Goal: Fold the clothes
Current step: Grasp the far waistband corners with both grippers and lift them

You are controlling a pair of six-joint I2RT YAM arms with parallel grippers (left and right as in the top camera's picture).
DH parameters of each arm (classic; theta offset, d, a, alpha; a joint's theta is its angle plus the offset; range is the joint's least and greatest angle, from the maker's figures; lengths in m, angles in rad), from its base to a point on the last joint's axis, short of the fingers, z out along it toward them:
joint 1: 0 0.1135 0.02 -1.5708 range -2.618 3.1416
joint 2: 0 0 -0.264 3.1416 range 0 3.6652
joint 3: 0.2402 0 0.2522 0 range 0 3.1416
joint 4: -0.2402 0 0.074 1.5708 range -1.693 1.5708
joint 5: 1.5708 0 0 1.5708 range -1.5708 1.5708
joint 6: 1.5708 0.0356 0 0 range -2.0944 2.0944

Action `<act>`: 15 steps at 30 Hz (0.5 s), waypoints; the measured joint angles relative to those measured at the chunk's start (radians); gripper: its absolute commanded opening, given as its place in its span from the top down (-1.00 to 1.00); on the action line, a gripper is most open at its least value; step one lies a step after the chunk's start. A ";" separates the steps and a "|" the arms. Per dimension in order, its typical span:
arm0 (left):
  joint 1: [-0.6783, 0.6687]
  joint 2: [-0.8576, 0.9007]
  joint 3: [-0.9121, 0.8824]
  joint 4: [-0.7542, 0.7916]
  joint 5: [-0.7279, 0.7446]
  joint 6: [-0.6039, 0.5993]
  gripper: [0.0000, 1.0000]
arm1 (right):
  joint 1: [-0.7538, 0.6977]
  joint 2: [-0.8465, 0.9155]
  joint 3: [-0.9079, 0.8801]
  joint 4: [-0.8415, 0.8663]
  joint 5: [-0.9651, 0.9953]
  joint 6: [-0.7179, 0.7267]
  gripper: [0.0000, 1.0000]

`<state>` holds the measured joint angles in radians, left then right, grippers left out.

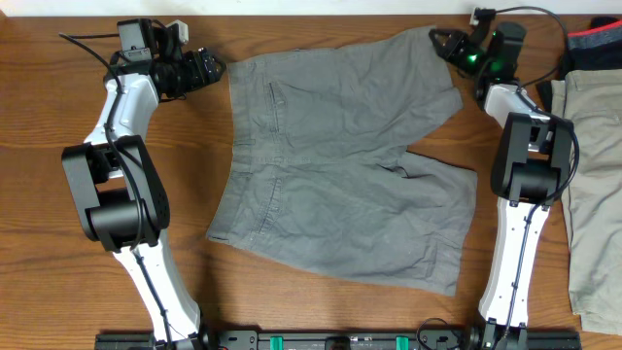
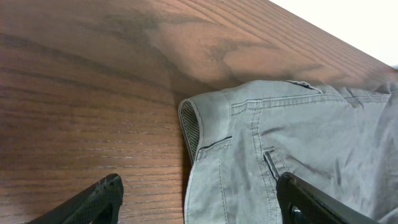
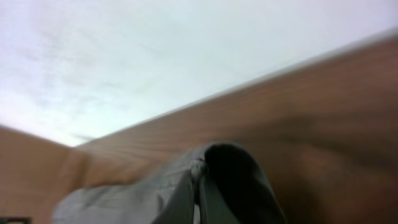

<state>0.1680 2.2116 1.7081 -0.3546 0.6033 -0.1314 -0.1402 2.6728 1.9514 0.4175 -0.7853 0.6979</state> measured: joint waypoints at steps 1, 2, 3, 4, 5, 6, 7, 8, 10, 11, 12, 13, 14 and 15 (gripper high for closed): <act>0.000 0.000 0.000 0.001 0.000 0.000 -0.61 | -0.003 0.000 0.000 0.040 -0.024 0.019 0.97; 0.000 0.000 0.000 0.007 0.000 0.000 -0.61 | -0.006 0.000 0.000 0.060 -0.043 0.036 0.97; 0.000 0.000 0.000 0.016 0.000 0.000 -0.61 | -0.007 -0.001 0.000 0.072 -0.062 0.053 0.97; 0.000 0.000 0.000 0.025 0.000 0.000 -0.61 | -0.010 -0.002 0.000 0.076 -0.080 0.069 0.97; 0.000 0.000 0.000 0.032 0.000 0.000 -0.60 | -0.012 -0.002 0.000 0.076 -0.098 0.083 0.98; 0.000 0.000 0.000 0.042 0.000 0.000 -0.60 | -0.014 -0.002 0.000 0.073 -0.115 0.092 0.98; 0.000 0.000 0.000 0.049 0.000 0.000 -0.60 | -0.015 -0.002 0.000 0.068 -0.129 0.100 0.98; 0.000 0.000 0.000 0.054 0.000 0.000 -0.60 | -0.015 -0.004 0.000 0.052 -0.145 0.108 0.97; 0.000 0.000 0.000 0.067 0.000 0.000 -0.59 | -0.015 -0.014 0.000 0.029 -0.174 0.117 0.98; 0.000 0.001 0.000 0.068 0.000 0.000 -0.60 | -0.015 -0.019 0.000 0.023 -0.183 0.118 0.97; 0.000 0.005 0.000 0.073 0.000 -0.002 -0.59 | -0.015 -0.029 0.000 0.007 -0.197 0.121 0.97; -0.001 0.009 0.000 0.082 0.000 -0.004 -0.59 | -0.015 -0.039 0.000 -0.004 -0.209 0.123 0.97; -0.002 0.019 0.000 0.101 0.003 -0.007 -0.59 | -0.015 -0.052 0.000 -0.021 -0.218 0.124 0.98; -0.003 0.032 0.000 0.123 0.004 -0.011 -0.59 | -0.015 -0.066 0.000 -0.039 -0.226 0.124 0.98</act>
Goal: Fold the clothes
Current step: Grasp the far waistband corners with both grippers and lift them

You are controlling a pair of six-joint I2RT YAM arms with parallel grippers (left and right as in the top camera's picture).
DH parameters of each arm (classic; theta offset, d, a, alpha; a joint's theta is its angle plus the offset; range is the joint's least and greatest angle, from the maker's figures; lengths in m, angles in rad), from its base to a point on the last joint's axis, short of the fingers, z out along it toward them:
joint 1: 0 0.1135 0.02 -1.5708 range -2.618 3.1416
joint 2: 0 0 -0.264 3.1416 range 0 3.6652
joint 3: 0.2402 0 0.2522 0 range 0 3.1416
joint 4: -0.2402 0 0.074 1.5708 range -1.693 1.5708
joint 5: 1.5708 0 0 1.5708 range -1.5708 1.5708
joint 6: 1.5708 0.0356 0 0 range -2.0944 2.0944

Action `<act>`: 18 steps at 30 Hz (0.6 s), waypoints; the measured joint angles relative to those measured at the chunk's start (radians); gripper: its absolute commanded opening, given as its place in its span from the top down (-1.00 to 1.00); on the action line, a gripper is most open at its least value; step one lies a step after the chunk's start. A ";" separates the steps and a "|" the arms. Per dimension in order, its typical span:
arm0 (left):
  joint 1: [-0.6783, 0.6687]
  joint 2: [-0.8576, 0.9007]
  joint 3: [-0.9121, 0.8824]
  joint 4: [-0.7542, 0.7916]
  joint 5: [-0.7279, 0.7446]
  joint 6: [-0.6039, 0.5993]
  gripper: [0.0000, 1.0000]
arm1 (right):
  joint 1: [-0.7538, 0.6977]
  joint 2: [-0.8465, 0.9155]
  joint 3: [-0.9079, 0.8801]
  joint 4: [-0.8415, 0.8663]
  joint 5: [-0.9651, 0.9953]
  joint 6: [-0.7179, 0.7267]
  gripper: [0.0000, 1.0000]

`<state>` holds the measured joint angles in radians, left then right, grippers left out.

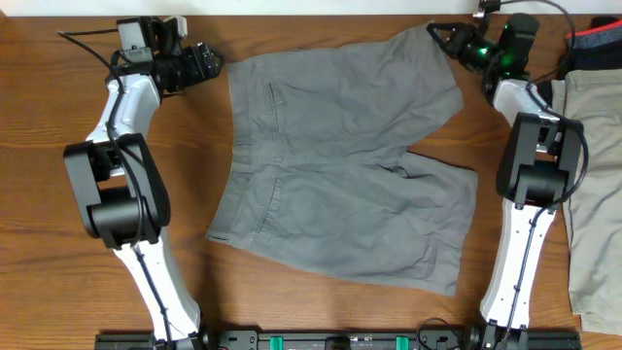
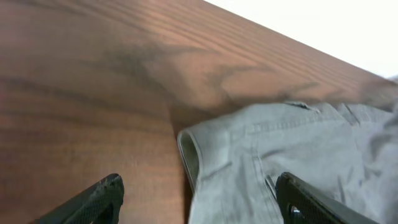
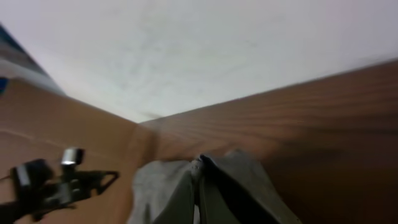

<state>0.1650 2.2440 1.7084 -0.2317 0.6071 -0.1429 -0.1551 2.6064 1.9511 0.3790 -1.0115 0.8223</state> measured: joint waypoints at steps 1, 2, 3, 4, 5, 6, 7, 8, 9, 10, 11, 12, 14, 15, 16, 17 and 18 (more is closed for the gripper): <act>-0.001 0.018 0.002 0.021 0.001 -0.010 -0.60 | 0.000 -0.018 0.000 -0.020 -0.007 0.000 0.98; -0.002 0.041 0.002 0.046 0.002 -0.021 -0.58 | 0.000 -0.040 0.000 -0.048 -0.014 0.000 0.98; -0.003 0.060 0.003 0.066 0.006 -0.029 -0.52 | 0.000 -0.062 0.000 -0.077 -0.019 -0.002 0.97; -0.004 0.083 0.003 0.088 0.014 -0.042 -0.52 | 0.000 -0.082 0.000 -0.107 -0.024 -0.006 0.97; -0.004 0.110 0.003 0.118 0.023 -0.059 -0.50 | 0.002 -0.098 0.001 -0.136 -0.027 -0.013 0.97; -0.005 0.130 0.003 0.141 0.028 -0.070 -0.49 | 0.003 -0.117 0.001 -0.168 -0.031 -0.021 0.98; -0.005 0.150 0.003 0.175 0.049 -0.080 -0.44 | 0.004 -0.129 0.001 -0.198 -0.030 -0.030 0.97; -0.006 0.156 0.008 0.196 0.050 -0.097 -0.42 | 0.004 -0.139 0.002 -0.227 -0.032 -0.039 0.98; -0.007 0.160 0.008 0.209 0.055 -0.113 -0.42 | 0.006 -0.147 0.003 -0.254 -0.033 -0.046 0.97; -0.009 0.166 0.008 0.224 0.061 -0.127 -0.40 | 0.009 -0.151 0.003 -0.280 -0.032 -0.056 0.97; -0.010 0.172 0.008 0.240 0.067 -0.135 -0.41 | 0.011 -0.152 0.004 -0.297 -0.033 -0.064 0.97; -0.014 0.177 0.008 0.256 0.070 -0.145 -0.40 | 0.016 -0.152 0.004 -0.330 -0.029 -0.077 0.97; -0.022 0.182 0.009 0.271 0.071 -0.158 -0.40 | 0.025 -0.152 0.004 -0.392 -0.019 -0.102 0.97; -0.029 0.184 0.010 0.280 0.070 -0.165 -0.39 | 0.032 -0.152 0.004 -0.420 -0.010 -0.117 0.97; -0.037 0.186 0.011 0.284 0.069 -0.172 -0.33 | 0.038 -0.152 0.004 -0.437 -0.005 -0.130 0.97; -0.045 0.186 0.011 0.285 0.065 -0.176 -0.28 | 0.045 -0.152 0.004 -0.451 0.002 -0.142 0.97; -0.052 0.187 0.011 0.285 0.063 -0.177 -0.22 | 0.052 -0.152 0.004 -0.465 0.008 -0.155 0.97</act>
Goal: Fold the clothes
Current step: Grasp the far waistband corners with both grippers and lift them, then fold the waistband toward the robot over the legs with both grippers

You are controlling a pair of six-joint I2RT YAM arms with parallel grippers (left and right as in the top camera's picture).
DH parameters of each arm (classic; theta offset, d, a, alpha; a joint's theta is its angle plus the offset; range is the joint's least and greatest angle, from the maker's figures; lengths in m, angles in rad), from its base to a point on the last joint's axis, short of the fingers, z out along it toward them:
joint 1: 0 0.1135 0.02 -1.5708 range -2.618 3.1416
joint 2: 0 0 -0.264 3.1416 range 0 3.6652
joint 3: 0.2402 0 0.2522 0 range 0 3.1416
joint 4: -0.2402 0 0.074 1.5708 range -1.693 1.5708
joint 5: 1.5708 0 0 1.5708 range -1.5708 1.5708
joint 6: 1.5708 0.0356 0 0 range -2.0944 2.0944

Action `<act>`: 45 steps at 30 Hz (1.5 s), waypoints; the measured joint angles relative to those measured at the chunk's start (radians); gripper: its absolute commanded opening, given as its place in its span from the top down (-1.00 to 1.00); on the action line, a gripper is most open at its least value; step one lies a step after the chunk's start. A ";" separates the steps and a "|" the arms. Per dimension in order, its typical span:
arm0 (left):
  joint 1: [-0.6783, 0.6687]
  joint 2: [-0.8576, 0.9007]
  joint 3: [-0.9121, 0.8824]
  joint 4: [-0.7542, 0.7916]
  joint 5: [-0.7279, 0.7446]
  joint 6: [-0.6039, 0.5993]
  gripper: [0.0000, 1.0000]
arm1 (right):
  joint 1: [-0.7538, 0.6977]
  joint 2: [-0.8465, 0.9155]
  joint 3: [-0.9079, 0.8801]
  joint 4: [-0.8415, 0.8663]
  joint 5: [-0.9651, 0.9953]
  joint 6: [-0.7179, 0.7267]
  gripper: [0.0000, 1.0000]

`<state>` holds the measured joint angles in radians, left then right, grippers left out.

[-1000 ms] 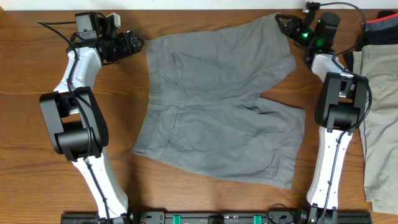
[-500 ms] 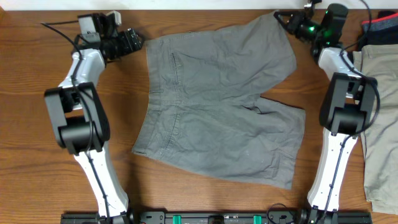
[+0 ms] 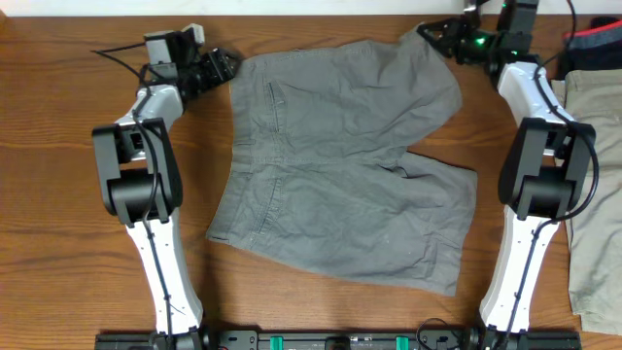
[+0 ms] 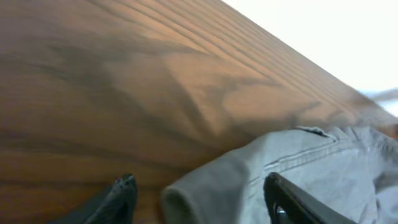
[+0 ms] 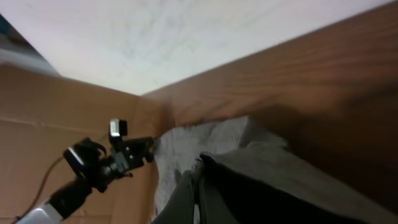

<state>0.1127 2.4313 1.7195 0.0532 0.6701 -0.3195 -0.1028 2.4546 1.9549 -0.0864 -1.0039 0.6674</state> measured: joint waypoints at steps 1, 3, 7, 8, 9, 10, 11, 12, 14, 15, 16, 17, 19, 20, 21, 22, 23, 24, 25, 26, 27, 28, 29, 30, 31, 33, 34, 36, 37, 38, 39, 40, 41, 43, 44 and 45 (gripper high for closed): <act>-0.010 0.001 0.001 0.000 -0.004 -0.004 -0.14 | 0.006 0.000 0.000 -0.011 0.007 -0.011 0.97; -0.026 0.003 0.002 0.000 -0.020 -0.015 0.08 | 0.015 0.000 0.000 -0.025 0.014 -0.027 0.97; -0.039 0.010 0.002 -0.003 -0.047 -0.024 0.54 | 0.019 0.000 0.000 -0.026 0.018 -0.044 0.97; -0.039 0.013 0.002 -0.003 -0.052 -0.024 0.59 | 0.019 0.000 0.000 -0.027 0.020 -0.047 0.97; -0.036 0.015 0.002 -0.002 -0.053 -0.022 0.63 | 0.018 0.000 0.000 -0.029 0.022 -0.048 0.98; -0.034 0.015 0.002 -0.003 -0.054 -0.021 0.70 | 0.018 0.000 0.000 -0.030 0.025 -0.050 0.98; -0.029 0.016 0.002 -0.005 -0.055 -0.022 0.73 | 0.017 0.000 0.000 -0.031 0.026 -0.052 0.98; -0.025 0.016 0.002 -0.006 -0.055 -0.022 0.74 | 0.017 0.000 0.000 -0.035 0.028 -0.054 0.97; -0.013 0.016 0.002 -0.011 -0.040 -0.021 0.76 | 0.015 0.000 0.000 -0.058 0.035 -0.062 0.97; -0.005 0.016 0.002 -0.014 -0.026 -0.021 0.79 | 0.012 -0.003 0.000 -0.080 0.040 -0.069 0.98; 0.004 0.016 0.002 -0.018 -0.013 -0.022 0.79 | 0.008 -0.005 0.000 -0.108 0.048 -0.079 0.97; 0.014 0.016 0.002 -0.023 0.004 -0.021 0.82 | 0.004 -0.010 0.000 -0.135 0.058 -0.089 0.97; 0.034 0.015 0.002 -0.037 0.031 -0.022 0.84 | -0.011 -0.027 0.000 -0.205 0.088 -0.114 0.97; 0.045 0.013 0.002 -0.049 0.043 -0.020 0.84 | -0.019 -0.038 -0.001 -0.239 0.105 -0.129 0.97; 0.055 0.008 0.002 -0.064 0.058 -0.019 0.88 | -0.028 -0.056 -0.001 -0.279 0.129 -0.144 0.97; 0.063 0.003 0.002 -0.077 0.066 -0.019 0.88 | -0.037 -0.077 -0.001 -0.322 0.154 -0.164 0.97; 0.071 -0.008 0.002 -0.105 0.072 -0.012 0.88 | -0.045 -0.098 -0.001 -0.358 0.176 -0.185 0.97; 0.076 -0.020 0.002 -0.131 0.084 -0.006 0.88 | -0.051 -0.120 -0.001 -0.391 0.194 -0.205 0.97; 0.079 -0.037 0.002 -0.158 0.093 0.004 0.88 | -0.054 -0.139 -0.002 -0.423 0.203 -0.227 0.97; 0.081 -0.060 0.002 -0.186 0.101 0.018 0.88 | -0.056 -0.159 -0.001 -0.443 0.217 -0.245 0.98; 0.079 -0.086 0.002 -0.212 0.106 0.033 0.88 | -0.056 -0.180 -0.001 -0.466 0.228 -0.268 0.97; 0.077 -0.111 0.002 -0.234 0.109 0.048 0.88 | -0.055 -0.197 -0.001 -0.480 0.238 -0.286 0.97; 0.076 -0.141 0.002 -0.259 0.109 0.064 0.88 | -0.055 -0.212 -0.001 -0.492 0.245 -0.303 0.97; 0.076 -0.171 0.002 -0.285 0.111 0.078 0.88 | -0.055 -0.223 0.000 -0.505 0.253 -0.316 0.97; 0.076 -0.200 0.002 -0.310 0.110 0.093 0.88 | -0.056 -0.231 0.000 -0.517 0.260 -0.328 0.98; 0.076 -0.256 0.002 -0.367 0.110 0.124 0.88 | -0.057 -0.233 0.000 -0.537 0.268 -0.351 0.98; 0.077 -0.279 0.002 -0.393 0.110 0.139 0.88 | -0.057 -0.233 0.000 -0.549 0.274 -0.365 0.97; 0.077 -0.324 0.002 -0.457 0.108 0.174 0.88 | -0.058 -0.233 0.000 -0.567 0.283 -0.393 0.97; 0.076 -0.344 0.002 -0.494 0.107 0.192 0.88 | -0.058 -0.235 0.000 -0.576 0.285 -0.410 0.98; 0.077 -0.367 0.002 -0.535 0.104 0.210 0.88 | -0.058 -0.239 0.000 -0.588 0.292 -0.428 0.97; 0.077 -0.387 0.002 -0.575 0.095 0.227 0.88 | -0.058 -0.245 0.000 -0.606 0.303 -0.446 0.97; 0.077 -0.407 0.002 -0.617 0.085 0.247 0.88 | -0.058 -0.253 0.000 -0.629 0.318 -0.462 0.98; 0.076 -0.425 0.002 -0.654 0.074 0.268 0.88 | -0.058 -0.263 0.000 -0.653 0.333 -0.479 0.97; 0.076 -0.463 0.002 -0.733 0.051 0.303 0.88 | -0.060 -0.299 -0.001 -0.713 0.365 -0.518 0.97; 0.076 -0.477 0.002 -0.765 0.040 0.320 0.88 | -0.060 -0.320 -0.001 -0.744 0.380 -0.539 0.98; 0.076 -0.493 0.002 -0.801 0.028 0.334 0.88 | -0.061 -0.341 -0.001 -0.774 0.393 -0.557 0.98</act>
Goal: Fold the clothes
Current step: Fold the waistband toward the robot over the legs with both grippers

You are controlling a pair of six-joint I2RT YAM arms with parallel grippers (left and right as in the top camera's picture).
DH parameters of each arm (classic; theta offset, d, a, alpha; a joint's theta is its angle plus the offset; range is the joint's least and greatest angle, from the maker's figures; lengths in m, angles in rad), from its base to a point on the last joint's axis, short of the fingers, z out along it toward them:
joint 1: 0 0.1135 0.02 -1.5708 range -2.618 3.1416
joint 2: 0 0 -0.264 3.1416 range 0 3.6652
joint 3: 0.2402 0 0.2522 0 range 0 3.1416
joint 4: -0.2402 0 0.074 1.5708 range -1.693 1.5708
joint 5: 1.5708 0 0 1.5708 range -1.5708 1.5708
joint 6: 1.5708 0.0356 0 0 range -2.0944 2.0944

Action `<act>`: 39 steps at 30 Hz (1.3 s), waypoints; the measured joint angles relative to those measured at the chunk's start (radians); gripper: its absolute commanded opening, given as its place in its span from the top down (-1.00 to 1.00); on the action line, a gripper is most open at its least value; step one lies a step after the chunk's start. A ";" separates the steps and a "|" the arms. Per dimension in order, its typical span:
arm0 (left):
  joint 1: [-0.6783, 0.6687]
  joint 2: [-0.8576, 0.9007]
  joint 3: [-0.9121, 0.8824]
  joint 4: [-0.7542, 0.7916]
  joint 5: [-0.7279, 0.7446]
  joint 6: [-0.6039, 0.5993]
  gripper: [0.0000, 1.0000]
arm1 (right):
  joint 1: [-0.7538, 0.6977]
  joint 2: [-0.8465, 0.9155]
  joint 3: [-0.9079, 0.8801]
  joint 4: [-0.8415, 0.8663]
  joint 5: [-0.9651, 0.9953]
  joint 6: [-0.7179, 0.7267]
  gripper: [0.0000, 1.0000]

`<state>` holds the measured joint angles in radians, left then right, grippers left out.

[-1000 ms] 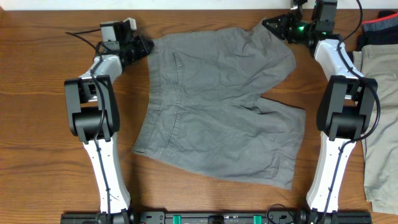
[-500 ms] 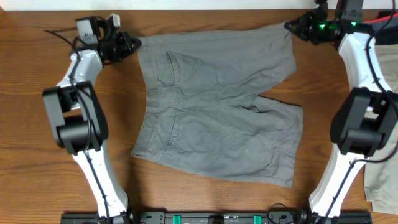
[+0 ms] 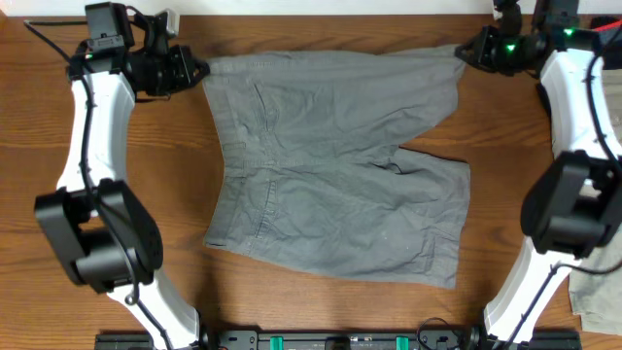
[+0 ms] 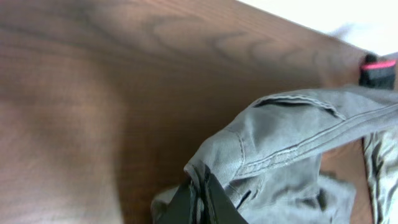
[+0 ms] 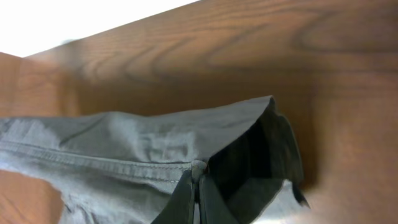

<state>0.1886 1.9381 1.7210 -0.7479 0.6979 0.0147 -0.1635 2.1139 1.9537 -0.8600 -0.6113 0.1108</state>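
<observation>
Grey shorts (image 3: 335,165) lie spread across the wooden table, waistband to the left, legs to the right. My left gripper (image 3: 194,70) is shut on the far waistband corner (image 4: 214,158), seen pinched between dark fingers (image 4: 186,202) in the left wrist view. My right gripper (image 3: 465,52) is shut on the hem corner (image 5: 199,167) of the far leg, with the open leg end (image 5: 267,155) showing beside the closed fingers (image 5: 208,199). Between the two grippers the shorts' far edge (image 3: 330,56) runs nearly straight.
A beige garment (image 3: 610,107) and a dark item with a red stripe (image 3: 610,39) sit past the right arm at the table's right edge. The rail of the arm bases (image 3: 330,340) runs along the near edge. The table's far edge lies just behind both grippers.
My left gripper, then open around the waistband corner, is now shut on it. Both grippers have moved outward, and the shorts' far edge is now drawn out straight between them.
At first my left gripper stood open beside the waistband corner while the right held the far leg's hem. The left stayed open as it came closer around the corner. Now both are shut on the cloth and the far edge is stretched between them.
</observation>
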 measured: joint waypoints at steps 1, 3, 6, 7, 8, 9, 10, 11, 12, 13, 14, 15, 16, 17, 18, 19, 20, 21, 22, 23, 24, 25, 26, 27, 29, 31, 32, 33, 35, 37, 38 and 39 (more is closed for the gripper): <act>0.000 -0.013 0.000 -0.034 -0.012 0.013 0.88 | 0.000 -0.028 0.000 -0.037 0.016 -0.021 0.96; -0.001 -0.039 0.000 -0.120 -0.037 0.040 0.87 | -0.001 -0.088 0.000 -0.113 0.045 -0.068 0.98; -0.001 -0.053 0.000 -0.230 -0.058 0.072 0.88 | -0.001 -0.162 0.002 -0.225 0.086 -0.128 0.98; -0.002 -0.053 0.000 -0.262 -0.063 0.080 0.88 | -0.001 -0.178 0.002 -0.260 0.096 -0.146 0.98; -0.002 -0.053 0.000 -0.298 -0.074 0.088 0.88 | -0.001 -0.192 0.003 -0.303 0.105 -0.167 0.97; -0.002 -0.053 0.000 -0.335 -0.085 0.095 0.88 | -0.001 -0.201 0.003 -0.350 0.113 -0.187 0.97; -0.002 -0.053 0.000 -0.368 -0.100 0.098 0.88 | -0.001 -0.204 0.004 -0.397 0.118 -0.207 0.97; -0.002 -0.053 0.000 -0.401 -0.114 0.102 0.88 | -0.001 -0.204 0.003 -0.434 0.124 -0.224 0.98; -0.002 -0.053 0.000 -0.433 -0.129 0.106 0.88 | -0.002 -0.203 0.003 -0.479 0.130 -0.244 0.98; -0.002 -0.053 0.000 -0.460 -0.143 0.111 0.88 | -0.002 -0.201 0.001 -0.523 0.137 -0.263 0.98; -0.002 -0.053 0.000 -0.492 -0.160 0.115 0.88 | -0.002 -0.200 0.000 -0.568 0.142 -0.287 0.97; -0.002 -0.053 0.000 -0.517 -0.174 0.117 0.88 | -0.002 -0.200 0.000 -0.592 0.143 -0.304 0.98; -0.002 -0.053 0.000 -0.543 -0.186 0.119 0.88 | -0.002 -0.200 0.000 -0.613 0.145 -0.317 0.98; -0.002 -0.053 0.000 -0.562 -0.194 0.119 0.88 | -0.002 -0.200 0.000 -0.635 0.151 -0.330 0.99; -0.002 -0.053 0.000 -0.583 -0.203 0.118 0.88 | -0.002 -0.200 0.000 -0.659 0.159 -0.342 0.97; -0.002 -0.053 0.000 -0.605 -0.211 0.119 0.88 | -0.002 -0.200 0.000 -0.675 0.165 -0.350 0.98; -0.002 -0.053 0.000 -0.625 -0.220 0.119 0.88 | -0.002 -0.200 0.000 -0.691 0.171 -0.358 0.97; -0.003 -0.053 -0.002 -0.648 -0.231 0.119 0.88 | -0.002 -0.200 0.000 -0.710 0.176 -0.364 0.97; -0.003 -0.053 -0.005 -0.660 -0.238 0.118 0.87 | -0.002 -0.200 0.000 -0.729 0.179 -0.370 0.97; -0.003 -0.053 -0.013 -0.674 -0.248 0.118 0.88 | -0.002 -0.200 0.000 -0.742 0.182 -0.374 0.97; -0.004 -0.053 -0.023 -0.681 -0.256 0.118 0.87 | -0.002 -0.200 0.000 -0.756 0.183 -0.378 0.97; -0.004 -0.053 -0.036 -0.684 -0.261 0.118 0.88 | -0.002 -0.200 0.000 -0.773 0.185 -0.382 0.97; -0.004 -0.053 -0.052 -0.685 -0.266 0.118 0.88 | -0.002 -0.200 0.000 -0.791 0.187 -0.385 0.97; -0.004 -0.053 -0.071 -0.686 -0.272 0.118 0.88 | -0.002 -0.200 -0.001 -0.801 0.187 -0.385 0.97; -0.004 -0.053 -0.115 -0.684 -0.285 0.118 0.88 | -0.001 -0.200 -0.008 -0.819 0.186 -0.385 0.97; -0.004 -0.053 -0.165 -0.681 -0.295 0.117 0.88 | 0.005 -0.200 -0.034 -0.832 0.191 -0.384 0.97; -0.004 -0.053 -0.195 -0.673 -0.303 0.117 0.88 | 0.010 -0.200 -0.053 -0.832 0.196 -0.383 0.97; -0.003 -0.053 -0.221 -0.668 -0.311 0.117 0.88 | 0.014 -0.200 -0.074 -0.830 0.201 -0.383 0.97; -0.002 -0.053 -0.264 -0.661 -0.327 0.117 0.88 | 0.028 -0.200 -0.134 -0.825 0.216 -0.379 0.98; 0.008 -0.053 -0.308 -0.661 -0.341 0.116 0.87 | 0.045 -0.200 -0.212 -0.816 0.241 -0.372 0.97; 0.014 -0.053 -0.325 -0.660 -0.345 0.114 0.88 | 0.050 -0.200 -0.238 -0.809 0.247 -0.366 0.97; 0.024 -0.053 -0.343 -0.658 -0.349 0.112 0.88 | 0.055 -0.200 -0.275 -0.801 0.253 -0.364 0.97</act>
<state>0.2123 1.8847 1.3781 -1.4059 0.3485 0.1268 -0.1081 1.9141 1.6783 -1.6611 -0.3584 -0.2531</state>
